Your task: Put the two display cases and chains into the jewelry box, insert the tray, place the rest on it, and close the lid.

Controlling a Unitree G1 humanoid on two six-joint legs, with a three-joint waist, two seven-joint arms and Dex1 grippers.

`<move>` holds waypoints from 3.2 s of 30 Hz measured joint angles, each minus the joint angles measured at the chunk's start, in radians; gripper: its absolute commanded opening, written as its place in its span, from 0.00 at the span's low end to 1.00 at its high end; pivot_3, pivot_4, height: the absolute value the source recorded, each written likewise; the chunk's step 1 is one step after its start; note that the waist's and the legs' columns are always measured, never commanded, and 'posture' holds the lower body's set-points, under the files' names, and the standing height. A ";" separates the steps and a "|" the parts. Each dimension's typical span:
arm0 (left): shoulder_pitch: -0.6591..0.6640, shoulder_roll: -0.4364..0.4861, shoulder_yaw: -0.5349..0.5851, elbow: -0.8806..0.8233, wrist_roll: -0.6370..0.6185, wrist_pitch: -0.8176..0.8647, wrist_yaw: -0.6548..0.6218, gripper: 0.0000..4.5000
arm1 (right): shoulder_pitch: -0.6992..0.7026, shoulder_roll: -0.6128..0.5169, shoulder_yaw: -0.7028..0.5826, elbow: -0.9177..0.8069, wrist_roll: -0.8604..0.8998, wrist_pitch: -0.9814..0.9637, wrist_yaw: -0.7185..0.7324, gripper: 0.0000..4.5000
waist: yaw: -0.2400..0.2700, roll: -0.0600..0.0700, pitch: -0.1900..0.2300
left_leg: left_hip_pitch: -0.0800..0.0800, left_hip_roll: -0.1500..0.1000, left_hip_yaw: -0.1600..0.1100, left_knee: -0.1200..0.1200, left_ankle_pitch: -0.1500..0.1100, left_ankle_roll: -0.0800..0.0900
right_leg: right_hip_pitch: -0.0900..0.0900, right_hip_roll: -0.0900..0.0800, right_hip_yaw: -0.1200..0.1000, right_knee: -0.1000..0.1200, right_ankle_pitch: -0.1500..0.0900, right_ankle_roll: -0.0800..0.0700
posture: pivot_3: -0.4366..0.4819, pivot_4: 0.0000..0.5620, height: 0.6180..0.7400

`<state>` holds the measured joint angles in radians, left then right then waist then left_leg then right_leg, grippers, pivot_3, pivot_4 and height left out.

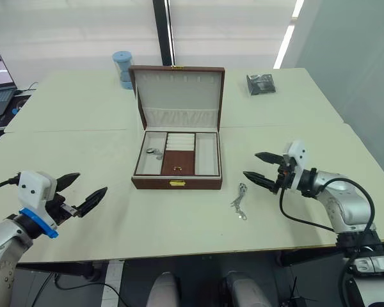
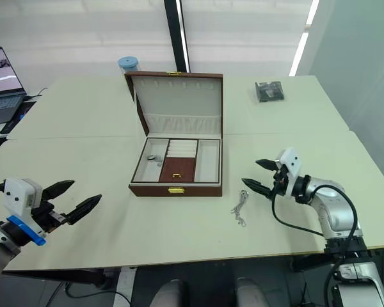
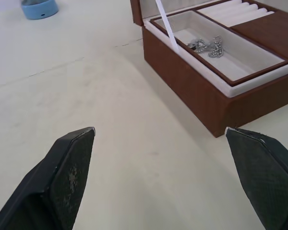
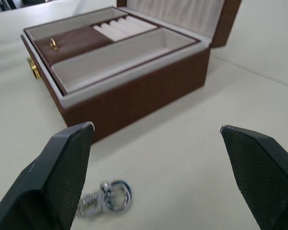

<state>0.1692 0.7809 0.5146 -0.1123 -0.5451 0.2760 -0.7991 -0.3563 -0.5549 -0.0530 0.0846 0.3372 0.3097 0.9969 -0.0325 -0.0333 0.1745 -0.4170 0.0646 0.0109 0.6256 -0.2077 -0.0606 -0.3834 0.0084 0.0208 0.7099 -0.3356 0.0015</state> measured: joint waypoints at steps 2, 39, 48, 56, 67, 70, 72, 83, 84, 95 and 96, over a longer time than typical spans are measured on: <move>-0.025 0.017 0.001 0.043 0.005 -0.001 -0.016 1.00 | 0.037 -0.029 -0.023 -0.008 0.000 -0.010 0.000 0.99 | 0.000 0.000 0.000 | 0.000 0.000 0.000 0.000 0.000 0.000 | 0.000 0.000 0.000 0.000 0.000 0.000 | 0.48 0.27 1.00; -0.077 0.071 0.014 0.180 0.073 -0.051 -0.125 1.00 | 0.217 -0.154 -0.160 0.064 0.014 -0.128 -0.015 0.99 | 0.002 0.000 0.000 | 0.000 0.001 0.004 0.000 0.000 0.000 | 0.000 0.000 0.000 0.001 0.000 0.000 | 0.48 0.27 1.00; -0.001 0.017 -0.114 -0.007 0.078 -0.087 -0.210 1.00 | 0.329 -0.049 -0.118 -0.177 0.042 -0.062 -0.082 0.99 | 0.000 0.000 0.000 | 0.001 0.001 0.003 0.001 0.000 0.000 | 0.001 -0.001 0.000 0.001 0.000 0.000 | 0.48 0.27 1.00; -0.015 -0.039 -0.302 -0.136 0.090 -0.112 -0.256 1.00 | 0.377 0.030 0.011 -0.382 0.018 0.039 -0.220 0.99 | 0.002 0.000 0.000 | 0.001 0.000 0.003 0.001 0.000 0.000 | 0.002 -0.001 0.000 0.001 0.000 0.000 | 0.48 0.27 1.00; -0.020 -0.045 -0.401 -0.164 0.100 -0.153 -0.304 1.00 | 0.320 0.088 0.157 -0.511 -0.064 0.296 -0.427 0.99 | 0.003 0.000 0.000 | 0.001 0.000 0.000 0.001 0.000 0.000 | 0.002 0.000 -0.001 0.001 0.000 0.000 | 0.48 0.27 1.00; -0.019 -0.051 -0.419 -0.165 0.104 -0.169 -0.306 1.00 | 0.304 0.104 0.184 -0.525 -0.083 0.353 -0.474 0.99 | 0.003 0.000 0.000 | 0.001 0.000 0.000 0.001 0.000 0.000 | 0.002 0.000 0.000 0.001 0.000 0.000 | 0.48 0.27 1.00; -0.019 -0.057 -0.434 -0.169 0.109 -0.177 -0.305 1.00 | 0.304 0.106 0.207 -0.528 -0.088 0.373 -0.487 0.99 | 0.003 0.000 0.000 | 0.000 -0.001 0.000 0.001 0.000 0.000 | 0.002 0.000 0.000 0.001 0.000 0.000 | 0.48 0.27 1.00; -0.026 -0.067 -0.451 -0.199 0.115 -0.171 -0.271 1.00 | 0.282 0.095 0.296 -0.533 -0.199 0.363 -0.529 0.99 | 0.001 -0.003 -0.002 | 0.002 0.000 -0.001 0.002 0.000 0.000 | 0.002 0.003 0.000 0.001 0.000 0.000 | 0.48 0.27 1.00; -0.026 -0.068 -0.451 -0.199 0.115 -0.171 -0.268 1.00 | 0.276 0.096 0.303 -0.527 -0.204 0.363 -0.534 0.99 | 0.000 -0.003 -0.002 | 0.002 0.000 -0.001 0.002 0.000 0.000 | 0.003 0.003 0.000 0.001 0.000 0.000 | 0.48 0.27 1.00; -0.025 -0.068 -0.451 -0.191 0.117 -0.175 -0.259 1.00 | 0.252 0.130 0.301 -0.494 -0.213 0.387 -0.562 0.50 | 0.001 -0.006 -0.005 | 0.003 0.000 -0.002 0.002 0.000 0.000 | 0.004 0.003 -0.001 0.001 0.000 0.000 | 0.48 0.27 1.00; -0.025 -0.068 -0.451 -0.191 0.118 -0.176 -0.259 1.00 | 0.251 0.131 0.299 -0.494 -0.213 0.392 -0.562 0.45 | 0.002 -0.006 -0.006 | 0.003 0.000 -0.002 0.002 0.000 0.000 | 0.004 0.003 -0.001 0.001 0.000 0.000 | 0.48 0.27 1.00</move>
<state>0.1439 0.7125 0.0633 -0.3029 -0.4272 0.1004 -1.0582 -0.1056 -0.4241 0.2457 -0.4092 0.1246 0.7016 0.4345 -0.0307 -0.0392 0.1689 -0.4142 0.0646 0.0090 0.6276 -0.2076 -0.0608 -0.3790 0.0114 0.0196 0.7111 -0.3357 0.0019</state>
